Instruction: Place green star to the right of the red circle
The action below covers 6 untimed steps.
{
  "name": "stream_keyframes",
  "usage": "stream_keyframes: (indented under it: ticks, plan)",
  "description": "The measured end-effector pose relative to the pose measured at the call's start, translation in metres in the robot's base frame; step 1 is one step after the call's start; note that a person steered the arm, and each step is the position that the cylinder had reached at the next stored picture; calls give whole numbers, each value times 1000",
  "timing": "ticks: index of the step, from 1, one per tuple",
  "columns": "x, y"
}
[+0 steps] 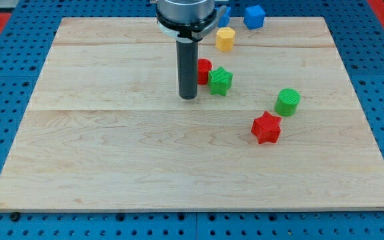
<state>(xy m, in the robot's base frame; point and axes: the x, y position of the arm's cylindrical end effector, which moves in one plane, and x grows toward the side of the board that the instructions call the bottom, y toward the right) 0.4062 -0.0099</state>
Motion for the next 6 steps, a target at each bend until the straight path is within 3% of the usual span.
stream_keyframes:
  ticks: [2,4,6]
  plan:
    - [-22,69]
    - [16,93]
    - [-6,121]
